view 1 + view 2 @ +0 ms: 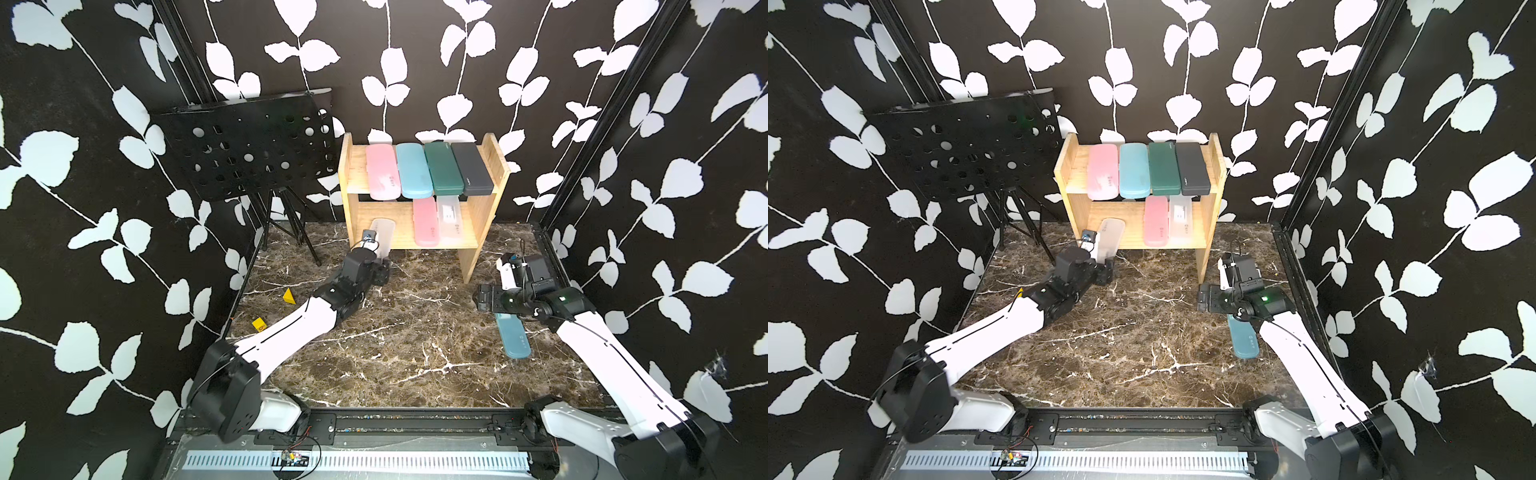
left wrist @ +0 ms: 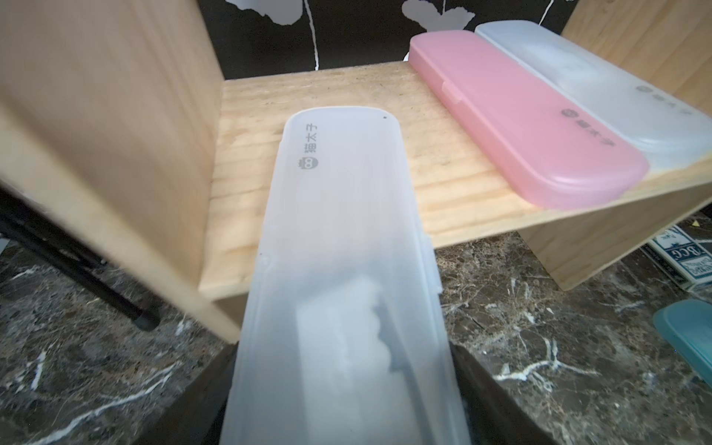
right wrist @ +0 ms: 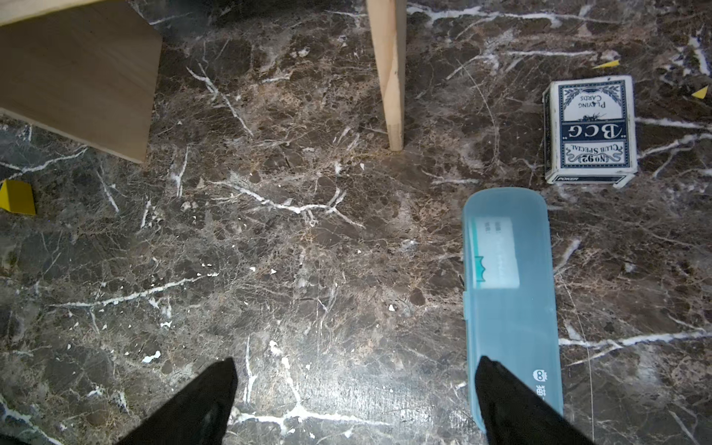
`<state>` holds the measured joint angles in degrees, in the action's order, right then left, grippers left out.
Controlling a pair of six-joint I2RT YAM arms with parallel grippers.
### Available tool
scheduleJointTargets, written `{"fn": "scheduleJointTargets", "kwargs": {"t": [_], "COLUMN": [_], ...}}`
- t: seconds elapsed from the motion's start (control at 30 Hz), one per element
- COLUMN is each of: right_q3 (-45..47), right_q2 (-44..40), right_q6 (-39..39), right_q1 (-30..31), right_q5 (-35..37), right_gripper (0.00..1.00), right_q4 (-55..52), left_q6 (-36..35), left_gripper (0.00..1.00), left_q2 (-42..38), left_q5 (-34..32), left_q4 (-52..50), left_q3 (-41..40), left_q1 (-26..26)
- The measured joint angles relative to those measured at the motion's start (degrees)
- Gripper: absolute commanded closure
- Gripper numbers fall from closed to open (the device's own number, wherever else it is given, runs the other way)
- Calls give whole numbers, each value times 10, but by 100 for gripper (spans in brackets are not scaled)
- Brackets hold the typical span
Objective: Remove the pencil cases from the shelf
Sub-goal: Pick up the pencil case from the shelf.
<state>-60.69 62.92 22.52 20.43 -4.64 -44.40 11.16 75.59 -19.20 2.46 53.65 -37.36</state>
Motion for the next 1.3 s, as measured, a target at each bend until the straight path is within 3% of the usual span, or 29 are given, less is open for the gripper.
{"fn": "scheduleJointTargets", "kwargs": {"t": [0.27,0.47,0.63,0.83,1.07,1.2,1.3], "right_q3": [-19,-19,-30,-85,-191,-217,-224], "right_q2": [-26,-40,22,149,231,245,256], "right_q6": [27,99,153,187,192,194,196], "right_q1": [100,176,219,263,299,311,314], "right_q5": [19,-31,-70,-85,-91,-95,-96], "right_gripper": [1,1,1,1,0,5,17], "right_q4": [16,131,241,331,356,377,380], "left_q6": [-30,-40,-42,-42,-40,-40,-41], "left_gripper": [43,44,44,44,43,42,41], "left_q2": [-147,-273,-344,-387,-407,-412,-419], "left_q5": [-21,-21,-12,-4,-6,-1,-1], "left_q4": [17,38,37,31,9,3,0], "left_q3": [-116,-200,-215,-218,-219,-220,-223], "left_q1": [-69,-106,-115,-117,-117,-119,-119]}}
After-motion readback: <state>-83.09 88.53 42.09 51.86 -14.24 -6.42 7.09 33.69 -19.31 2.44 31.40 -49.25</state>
